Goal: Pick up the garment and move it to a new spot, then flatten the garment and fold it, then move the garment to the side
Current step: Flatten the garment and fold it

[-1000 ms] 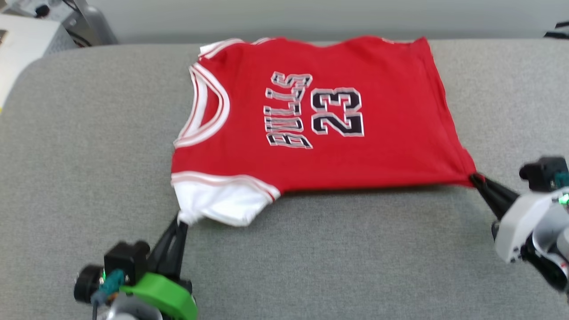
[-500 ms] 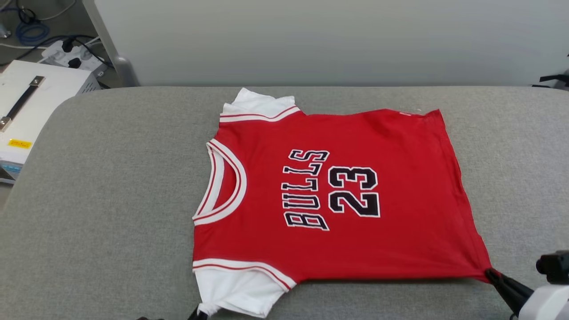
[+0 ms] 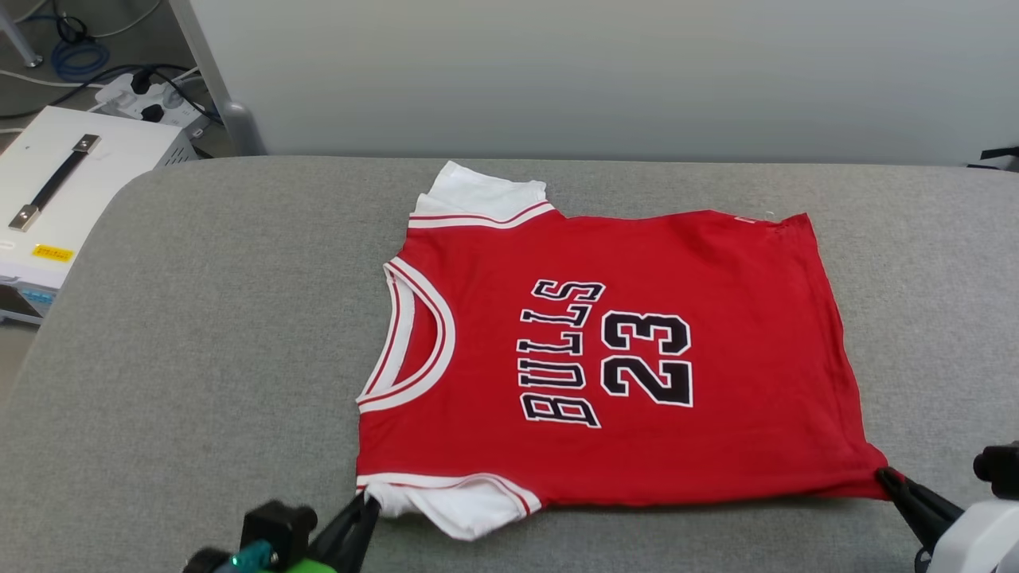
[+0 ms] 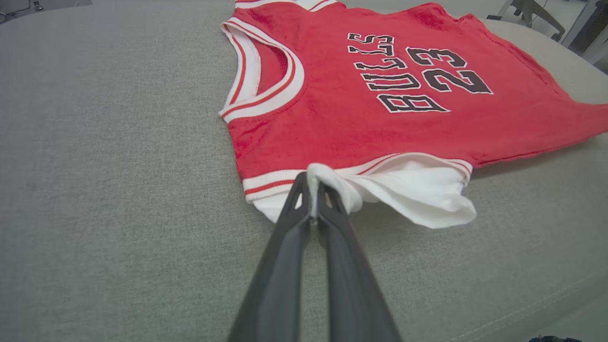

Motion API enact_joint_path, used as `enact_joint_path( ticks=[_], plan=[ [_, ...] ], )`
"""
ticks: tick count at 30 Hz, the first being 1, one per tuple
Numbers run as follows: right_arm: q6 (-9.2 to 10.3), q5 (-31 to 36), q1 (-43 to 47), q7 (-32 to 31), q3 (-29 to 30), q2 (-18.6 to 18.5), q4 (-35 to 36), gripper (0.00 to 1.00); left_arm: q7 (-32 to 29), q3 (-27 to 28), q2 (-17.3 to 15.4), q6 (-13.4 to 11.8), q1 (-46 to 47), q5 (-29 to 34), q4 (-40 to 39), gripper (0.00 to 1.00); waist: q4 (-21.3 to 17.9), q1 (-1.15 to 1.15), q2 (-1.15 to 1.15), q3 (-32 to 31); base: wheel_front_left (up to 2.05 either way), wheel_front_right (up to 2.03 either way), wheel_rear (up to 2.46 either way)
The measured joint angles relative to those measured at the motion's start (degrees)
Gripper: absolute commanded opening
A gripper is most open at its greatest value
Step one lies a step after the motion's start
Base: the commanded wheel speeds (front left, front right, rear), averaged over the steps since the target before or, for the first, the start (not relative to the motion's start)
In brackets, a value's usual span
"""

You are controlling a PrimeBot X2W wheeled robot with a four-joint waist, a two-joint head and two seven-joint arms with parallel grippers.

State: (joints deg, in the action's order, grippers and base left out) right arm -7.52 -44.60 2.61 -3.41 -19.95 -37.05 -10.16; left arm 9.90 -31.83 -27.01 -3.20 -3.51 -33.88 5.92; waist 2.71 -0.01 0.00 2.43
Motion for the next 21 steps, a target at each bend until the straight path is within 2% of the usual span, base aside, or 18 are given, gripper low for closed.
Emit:
enact_joint_path(
  ticks=[8, 16, 21],
  plan=[
    [0.00, 1.4, -4.9, -4.4, 2.7, 2.5, 2.0, 0.00, -1.7, 0.0, -1.5, 5.9, 14.9, 1.9, 5.6, 0.00, -0.9, 0.00, 0.00, 1.9, 0.00, 0.00, 0.00],
    [0.00, 1.2, -13.5, -5.9, 2.6, 3.7, 0.8, 0.00, -1.6, -0.2, -1.3, 8.9, 27.6, 2.9, 14.5, 0.00, -2.3, 0.00, 0.00, 6.6, 0.00, 0.00, 0.00],
    [0.00, 0.9, -20.5, -6.4, 0.0, 3.9, -3.4, 0.00, -0.5, -2.5, -0.6, 10.1, 34.6, 3.1, 22.8, 0.00, -3.6, 0.00, 0.00, 10.5, 0.00, 0.00, 0.00]
  ],
)
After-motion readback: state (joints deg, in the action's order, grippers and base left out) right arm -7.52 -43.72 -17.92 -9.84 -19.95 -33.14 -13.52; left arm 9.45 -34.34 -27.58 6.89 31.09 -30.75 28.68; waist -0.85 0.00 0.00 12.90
